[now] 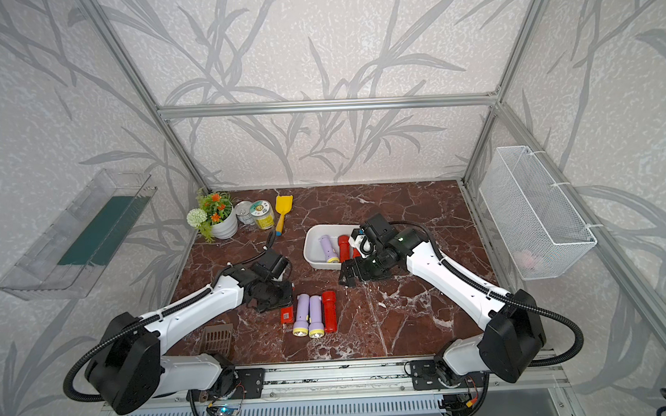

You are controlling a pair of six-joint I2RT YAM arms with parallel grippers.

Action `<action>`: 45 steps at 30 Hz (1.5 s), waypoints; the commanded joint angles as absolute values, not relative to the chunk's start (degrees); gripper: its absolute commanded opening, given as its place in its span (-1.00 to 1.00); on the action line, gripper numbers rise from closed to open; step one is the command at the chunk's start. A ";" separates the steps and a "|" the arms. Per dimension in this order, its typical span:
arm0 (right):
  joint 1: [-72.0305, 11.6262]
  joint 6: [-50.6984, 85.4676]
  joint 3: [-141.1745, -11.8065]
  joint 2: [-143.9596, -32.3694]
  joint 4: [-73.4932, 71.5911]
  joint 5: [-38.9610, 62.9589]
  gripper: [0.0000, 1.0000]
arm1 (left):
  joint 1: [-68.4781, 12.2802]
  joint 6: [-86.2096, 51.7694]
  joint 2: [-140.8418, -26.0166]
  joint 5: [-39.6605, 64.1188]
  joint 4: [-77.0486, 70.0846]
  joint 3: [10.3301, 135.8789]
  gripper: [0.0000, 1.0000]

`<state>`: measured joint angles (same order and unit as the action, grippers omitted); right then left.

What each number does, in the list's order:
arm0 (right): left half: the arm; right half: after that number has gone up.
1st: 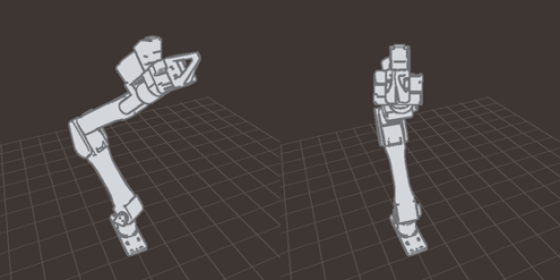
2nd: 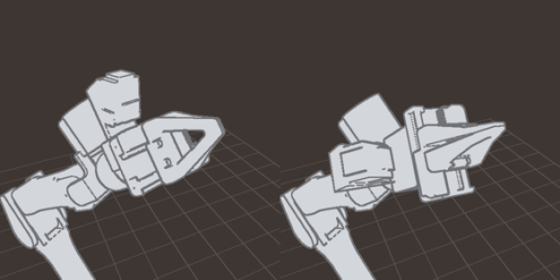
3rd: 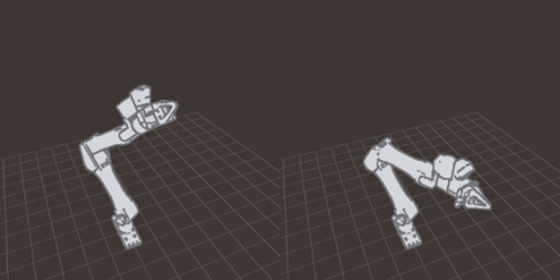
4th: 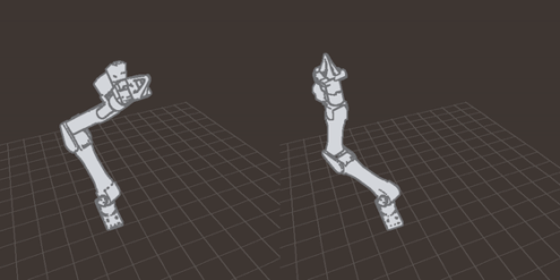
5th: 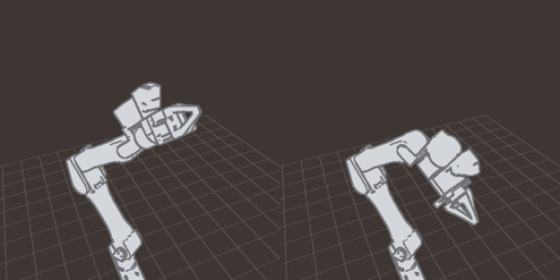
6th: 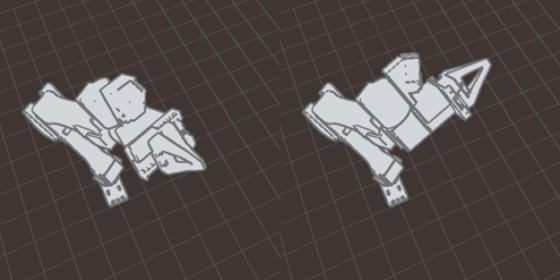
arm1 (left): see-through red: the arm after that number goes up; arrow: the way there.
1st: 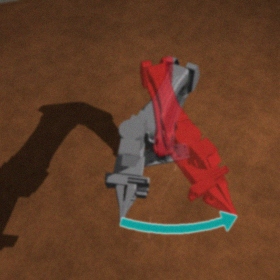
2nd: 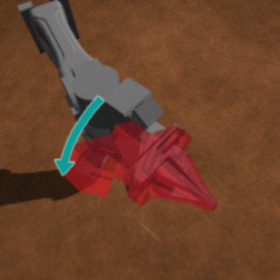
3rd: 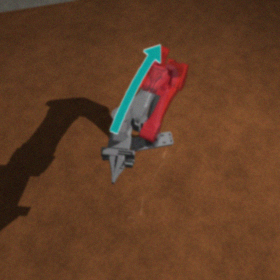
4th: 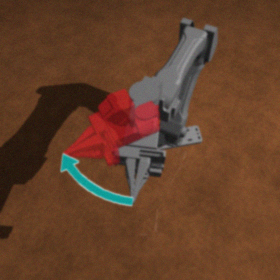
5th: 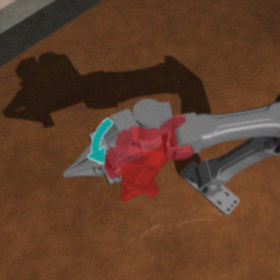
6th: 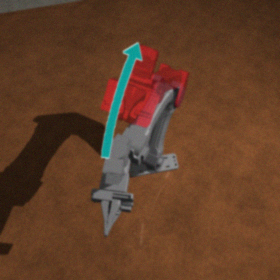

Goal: Put the flashlights into the storage boxes
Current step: Pick up the flashlight from the center of the board, then place the flashlight at the storage box.

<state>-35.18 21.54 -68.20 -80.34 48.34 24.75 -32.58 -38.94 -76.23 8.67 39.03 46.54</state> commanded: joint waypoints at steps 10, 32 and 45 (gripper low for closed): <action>-32.20 18.92 -69.59 -79.29 50.03 26.19 0.98 | -32.61 -30.33 -85.87 4.48 48.25 67.78 -0.51; -25.36 21.00 -64.42 -70.49 49.04 22.60 0.98 | -30.95 -18.83 -120.51 10.05 54.57 106.95 -0.54; -23.55 21.89 -64.38 -69.89 49.49 21.54 0.98 | -28.18 -17.67 -125.51 11.99 56.12 110.60 -0.55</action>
